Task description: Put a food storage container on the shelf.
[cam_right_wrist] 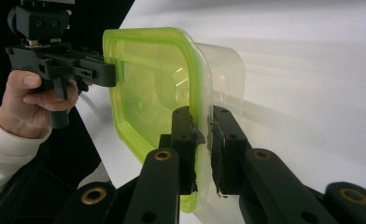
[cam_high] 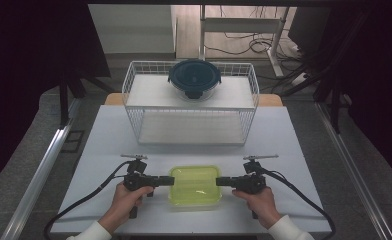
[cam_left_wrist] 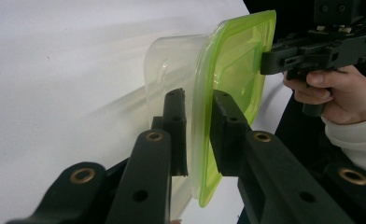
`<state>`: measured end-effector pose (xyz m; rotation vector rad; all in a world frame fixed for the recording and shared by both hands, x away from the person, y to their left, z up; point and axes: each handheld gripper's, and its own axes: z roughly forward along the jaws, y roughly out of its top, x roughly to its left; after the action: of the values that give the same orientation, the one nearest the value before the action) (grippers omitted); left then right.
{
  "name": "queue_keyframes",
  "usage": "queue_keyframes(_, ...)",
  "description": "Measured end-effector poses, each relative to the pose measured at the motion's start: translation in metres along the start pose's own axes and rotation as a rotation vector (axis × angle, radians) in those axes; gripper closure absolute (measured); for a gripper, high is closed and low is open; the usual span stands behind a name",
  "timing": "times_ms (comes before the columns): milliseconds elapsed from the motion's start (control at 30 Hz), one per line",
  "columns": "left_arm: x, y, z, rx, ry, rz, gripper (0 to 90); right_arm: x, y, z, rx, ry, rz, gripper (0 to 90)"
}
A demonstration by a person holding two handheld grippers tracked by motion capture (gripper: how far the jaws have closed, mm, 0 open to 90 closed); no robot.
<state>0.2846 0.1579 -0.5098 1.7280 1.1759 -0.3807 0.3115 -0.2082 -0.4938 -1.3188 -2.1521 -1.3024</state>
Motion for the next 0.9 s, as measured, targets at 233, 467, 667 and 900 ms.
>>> queue_keyframes(233,-0.004,0.001,-0.003,-0.011,0.006,0.019,78.3,0.003,0.002,-0.002,-0.013,-0.006,-0.028,79.8)
queue_keyframes(467,-0.010,0.005,-0.008,-0.028,0.001,0.049,78.2,0.006,0.004,-0.006,-0.030,0.011,-0.032,79.8)
queue_keyframes(667,-0.012,0.008,-0.010,-0.042,-0.001,0.060,78.1,0.007,0.006,-0.008,-0.040,0.022,-0.035,79.8)
queue_keyframes(900,-0.017,0.013,-0.016,-0.069,-0.006,0.074,78.1,0.012,0.013,-0.011,-0.054,0.017,-0.073,79.9)
